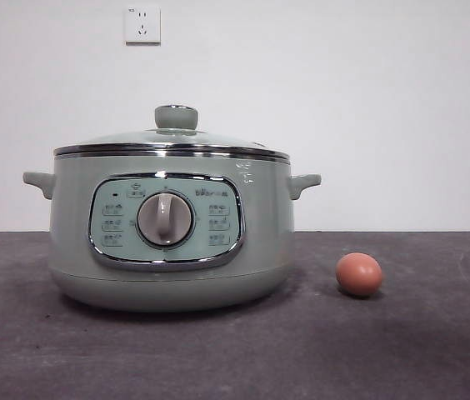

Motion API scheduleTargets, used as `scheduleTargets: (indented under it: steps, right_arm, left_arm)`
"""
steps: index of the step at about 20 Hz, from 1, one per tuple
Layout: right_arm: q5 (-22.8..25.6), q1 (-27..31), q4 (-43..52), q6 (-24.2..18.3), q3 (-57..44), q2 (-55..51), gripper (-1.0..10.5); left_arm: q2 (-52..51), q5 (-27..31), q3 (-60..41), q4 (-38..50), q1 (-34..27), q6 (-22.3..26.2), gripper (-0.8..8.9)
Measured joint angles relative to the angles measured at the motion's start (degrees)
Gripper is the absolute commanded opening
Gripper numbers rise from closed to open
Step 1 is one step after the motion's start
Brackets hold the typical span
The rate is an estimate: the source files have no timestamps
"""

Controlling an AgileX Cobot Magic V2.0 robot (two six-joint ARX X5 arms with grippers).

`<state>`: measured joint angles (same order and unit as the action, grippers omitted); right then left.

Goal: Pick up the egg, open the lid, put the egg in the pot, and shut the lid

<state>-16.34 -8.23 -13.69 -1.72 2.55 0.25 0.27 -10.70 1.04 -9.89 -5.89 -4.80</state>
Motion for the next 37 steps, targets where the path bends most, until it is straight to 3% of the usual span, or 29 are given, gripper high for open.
scheduleTargets:
  steps: [6,10,14,20,24,27,33,37]
  right_arm:
    - [0.0,0.0,0.0,5.8,0.0,0.0,0.0]
    - [0.0,0.0,0.0,12.8,0.0,0.0,-0.1]
    - [0.0,0.0,-0.3,19.3,1.4,0.0,-0.1]
    - [-0.2,0.0,-1.9,22.3,9.3,2.9,-0.1]
    - [-0.9,0.0,-7.5,22.1,16.2,7.9,-0.1]
    - [-4.4,0.0,-12.7,20.0,22.2,12.6,-0.1]
    - [-11.0,0.0,-28.6,10.6,36.4,23.9,-0.1]
    - [-12.1,0.0,-39.3,3.7,45.0,30.7,-0.1]
  left_arm:
    - [0.0,-0.2,0.0,0.0,0.0,-5.1,-0.06]
    - [0.0,-2.8,0.2,-0.6,0.0,-7.7,-0.08]
    - [0.0,-5.8,3.5,-7.1,0.0,-9.3,-0.08]
    - [2.0,-9.4,13.2,-11.4,0.0,-10.3,-0.08]
    - [6.3,-13.4,19.3,-14.1,0.0,-11.0,-0.07]
    - [10.3,-17.5,24.0,-17.3,0.0,-11.1,-0.08]
    - [16.5,-28.0,34.1,-25.5,0.0,-6.3,-0.08]
    - [18.3,-31.8,39.8,-31.9,0.5,-3.0,-0.08]
